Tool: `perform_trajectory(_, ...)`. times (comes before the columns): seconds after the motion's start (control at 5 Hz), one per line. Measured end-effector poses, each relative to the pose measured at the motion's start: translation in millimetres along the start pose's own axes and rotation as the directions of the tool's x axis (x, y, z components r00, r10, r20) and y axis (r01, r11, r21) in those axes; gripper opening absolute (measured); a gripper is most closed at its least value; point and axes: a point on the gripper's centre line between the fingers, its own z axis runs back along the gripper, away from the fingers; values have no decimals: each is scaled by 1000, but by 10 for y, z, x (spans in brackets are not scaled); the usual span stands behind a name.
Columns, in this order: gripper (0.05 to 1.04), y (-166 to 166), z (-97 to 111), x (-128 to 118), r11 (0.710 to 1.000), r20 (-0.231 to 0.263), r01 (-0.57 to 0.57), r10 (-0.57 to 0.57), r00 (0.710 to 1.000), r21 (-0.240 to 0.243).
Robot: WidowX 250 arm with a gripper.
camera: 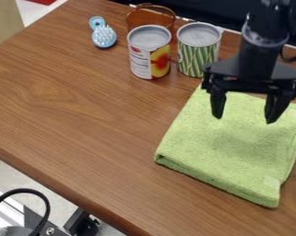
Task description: Move the green cloth from the left upper table to the meddle of the table
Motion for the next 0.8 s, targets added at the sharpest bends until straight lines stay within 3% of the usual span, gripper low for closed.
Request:
perform_trajectory(0.4, 999, 253, 55, 85, 996, 3, -44, 44, 999, 75)
perform_trajectory(0.8, 999, 869, 181, 3, 990, 13, -88, 87, 996, 106)
